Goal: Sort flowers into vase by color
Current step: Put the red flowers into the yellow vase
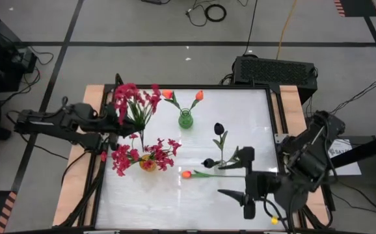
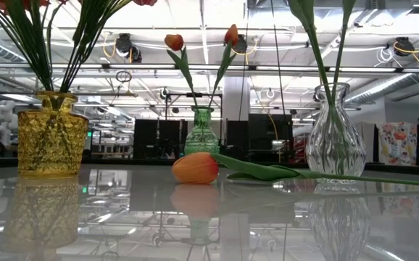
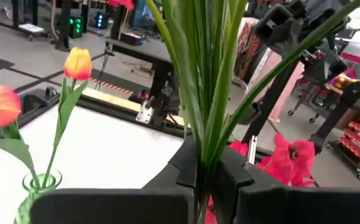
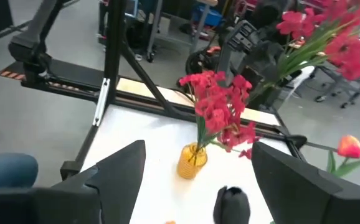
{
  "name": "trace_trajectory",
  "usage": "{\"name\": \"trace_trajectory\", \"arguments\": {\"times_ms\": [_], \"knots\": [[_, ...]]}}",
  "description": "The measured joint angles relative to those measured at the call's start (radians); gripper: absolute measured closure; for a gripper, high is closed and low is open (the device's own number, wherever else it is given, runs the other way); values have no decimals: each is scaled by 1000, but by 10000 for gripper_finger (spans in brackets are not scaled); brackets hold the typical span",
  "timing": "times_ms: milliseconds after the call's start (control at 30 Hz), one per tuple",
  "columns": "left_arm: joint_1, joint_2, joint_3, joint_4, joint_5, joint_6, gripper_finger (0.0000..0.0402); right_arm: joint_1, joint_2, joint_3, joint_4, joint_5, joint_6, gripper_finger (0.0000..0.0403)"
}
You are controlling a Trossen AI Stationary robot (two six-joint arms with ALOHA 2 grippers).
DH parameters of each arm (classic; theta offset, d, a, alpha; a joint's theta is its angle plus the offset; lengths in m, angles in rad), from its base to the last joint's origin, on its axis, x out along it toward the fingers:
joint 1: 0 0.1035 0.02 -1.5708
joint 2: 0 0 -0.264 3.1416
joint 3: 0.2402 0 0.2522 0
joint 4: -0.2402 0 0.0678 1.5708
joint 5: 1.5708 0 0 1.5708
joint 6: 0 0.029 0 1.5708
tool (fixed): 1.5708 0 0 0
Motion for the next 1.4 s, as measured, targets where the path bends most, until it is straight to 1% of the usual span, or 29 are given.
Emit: {"name": "trace_trajectory", "arguments": {"times_ms": [133,200,333,533,833,1033,1200,1333,1400], "knots": [[0,-1,-48,43,1,-21,380,39,0,-29,5,75,32,118],[0,0,-84,97,7,-24,380,49,0,-40,7,96,44,118],[0,-1,-134,117,10,-24,380,57,0,-57,4,121,55,118],[-3,-6,-181,141,4,-26,380,57,0,-71,12,119,68,118],[-52,-7,-232,174,-11,-35,379,57,0,-71,13,118,73,118],[-87,-8,-236,174,-64,-22,379,57,0,-71,13,118,77,118],[-107,-7,-236,136,-127,-15,379,57,0,-71,14,118,77,118],[-123,-5,-237,137,-135,-17,379,57,0,-71,14,118,77,118],[-132,0,-237,136,-157,-17,379,57,0,-71,14,118,77,118]]}}
